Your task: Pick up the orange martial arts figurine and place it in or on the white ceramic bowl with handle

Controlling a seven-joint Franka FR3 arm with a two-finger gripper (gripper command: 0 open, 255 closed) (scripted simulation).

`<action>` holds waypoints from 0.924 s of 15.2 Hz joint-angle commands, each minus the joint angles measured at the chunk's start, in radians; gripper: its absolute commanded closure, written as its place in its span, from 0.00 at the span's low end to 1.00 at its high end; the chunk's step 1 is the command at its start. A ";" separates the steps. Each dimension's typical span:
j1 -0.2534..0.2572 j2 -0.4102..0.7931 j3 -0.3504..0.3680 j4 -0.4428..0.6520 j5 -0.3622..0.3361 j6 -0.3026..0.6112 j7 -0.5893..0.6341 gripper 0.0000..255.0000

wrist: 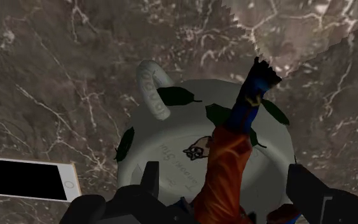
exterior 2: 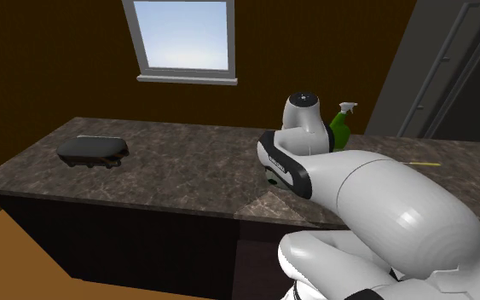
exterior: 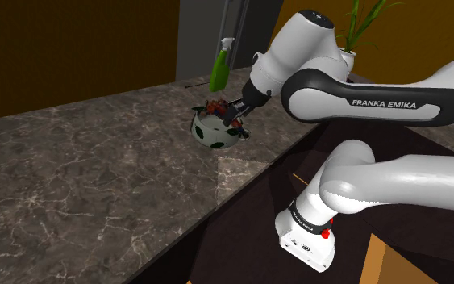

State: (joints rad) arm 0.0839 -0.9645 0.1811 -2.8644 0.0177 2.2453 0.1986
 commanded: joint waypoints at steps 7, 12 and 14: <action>0.011 -0.080 -0.008 0.085 0.001 -0.166 -0.002 0.00; 0.011 -0.080 -0.008 0.085 0.001 -0.166 -0.002 0.00; 0.011 -0.080 -0.008 0.085 0.001 -0.166 -0.002 0.00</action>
